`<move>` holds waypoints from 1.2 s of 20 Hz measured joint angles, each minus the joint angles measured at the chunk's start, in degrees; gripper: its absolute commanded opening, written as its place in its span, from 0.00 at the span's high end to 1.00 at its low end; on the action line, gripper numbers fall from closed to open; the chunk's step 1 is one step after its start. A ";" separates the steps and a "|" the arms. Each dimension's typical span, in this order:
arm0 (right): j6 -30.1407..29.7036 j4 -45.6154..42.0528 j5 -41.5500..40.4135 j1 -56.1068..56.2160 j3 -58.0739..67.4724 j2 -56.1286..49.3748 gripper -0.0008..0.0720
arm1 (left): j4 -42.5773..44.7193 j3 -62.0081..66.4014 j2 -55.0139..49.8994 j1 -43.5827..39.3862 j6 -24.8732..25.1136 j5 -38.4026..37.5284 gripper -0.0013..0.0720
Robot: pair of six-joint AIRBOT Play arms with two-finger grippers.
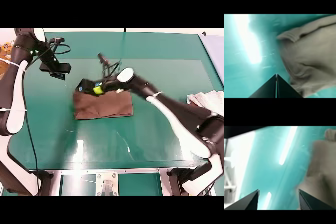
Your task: Fold the shirts.
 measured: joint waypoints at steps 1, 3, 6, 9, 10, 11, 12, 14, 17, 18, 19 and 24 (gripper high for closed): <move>-0.28 -0.02 -0.81 0.09 0.00 -0.94 0.31 | 1.27 0.00 0.02 0.04 0.20 -0.39 0.94; -0.59 -0.04 0.28 -2.27 0.00 -1.40 0.97 | 3.19 0.00 0.02 0.11 0.44 -0.83 0.94; -0.79 -0.31 6.54 -9.97 0.00 -0.85 0.97 | 5.18 0.00 0.02 0.28 0.63 -0.92 0.94; -1.62 -1.33 14.62 -20.65 -1.09 1.11 0.97 | 5.81 0.00 0.02 0.24 0.68 -0.33 0.94; -1.92 -1.92 16.52 -24.15 -2.40 2.60 0.97 | 5.97 0.00 0.00 0.24 0.66 -0.17 0.94; -2.51 -2.58 17.86 -27.91 -4.44 4.35 0.85 | 6.05 0.00 0.02 0.24 0.63 -0.11 0.94; -3.54 -3.48 19.17 -31.61 -6.99 5.95 0.36 | 6.19 0.00 0.02 0.26 0.61 0.00 0.94; -5.84 -4.17 20.48 -36.63 -11.89 8.04 0.15 | 6.36 0.00 0.00 0.31 0.39 0.31 0.94; -9.73 -3.96 20.96 -39.45 -18.23 7.85 0.16 | 6.38 0.00 0.00 0.31 -0.37 0.68 0.94; -10.88 -2.99 20.90 -38.97 -19.52 6.93 0.15 | 6.40 0.00 0.02 0.31 -0.59 0.72 0.94; -11.80 -2.36 20.52 -38.05 -20.39 5.88 0.16 | 6.40 0.00 0.00 0.31 -0.76 0.76 0.94; -13.99 2.43 18.08 -29.70 -21.77 1.29 0.16 | 6.36 0.00 0.02 0.28 -1.11 0.85 0.94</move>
